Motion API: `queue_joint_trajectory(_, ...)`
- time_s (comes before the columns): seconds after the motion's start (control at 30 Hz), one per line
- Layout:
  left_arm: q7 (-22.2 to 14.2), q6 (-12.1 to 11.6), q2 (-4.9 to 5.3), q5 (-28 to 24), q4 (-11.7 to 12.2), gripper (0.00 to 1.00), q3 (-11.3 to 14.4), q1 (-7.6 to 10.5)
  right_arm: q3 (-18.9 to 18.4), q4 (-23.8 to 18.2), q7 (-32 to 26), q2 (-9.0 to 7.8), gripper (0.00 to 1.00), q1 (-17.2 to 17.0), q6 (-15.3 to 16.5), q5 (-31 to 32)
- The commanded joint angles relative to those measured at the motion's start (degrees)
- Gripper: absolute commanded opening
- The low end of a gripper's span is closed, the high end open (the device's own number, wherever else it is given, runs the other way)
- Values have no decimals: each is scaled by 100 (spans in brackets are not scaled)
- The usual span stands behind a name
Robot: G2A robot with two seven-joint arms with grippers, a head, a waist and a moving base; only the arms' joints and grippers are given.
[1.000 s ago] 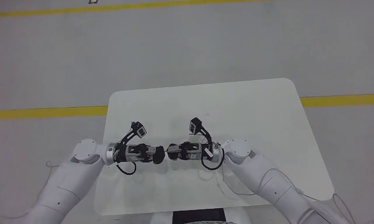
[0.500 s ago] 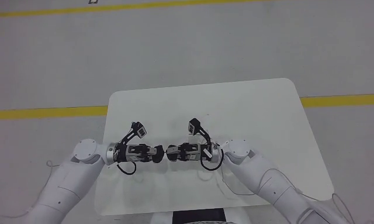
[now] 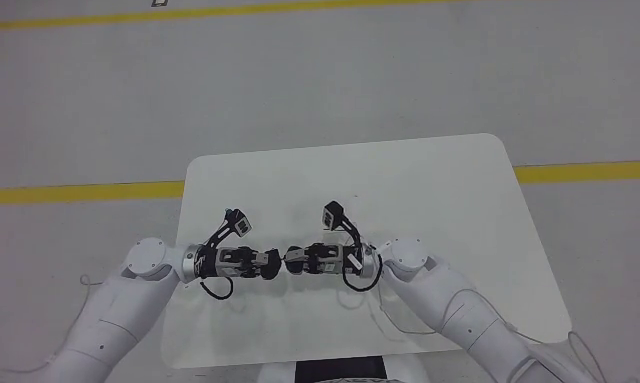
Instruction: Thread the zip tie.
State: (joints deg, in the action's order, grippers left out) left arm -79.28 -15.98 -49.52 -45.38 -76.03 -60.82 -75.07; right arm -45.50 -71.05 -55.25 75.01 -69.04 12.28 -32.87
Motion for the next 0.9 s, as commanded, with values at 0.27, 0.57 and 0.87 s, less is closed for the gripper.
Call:
queue_joint_trajectory(0.27, 182, -43, 6, 52, -38, 12, -51, -33, -122, -112, 244, -24, 0, -119, -38, 77)
queue_joint_trajectory(0.57, 246, -29, -8, 62, -57, 9, -18, -38, -65, -157, 221, -6, 0, -127, -85, 152)
queue_joint_trajectory(0.87, 236, -6, -13, 61, -50, 10, -10, -29, -70, -127, 197, 11, 0, -123, -30, 126)
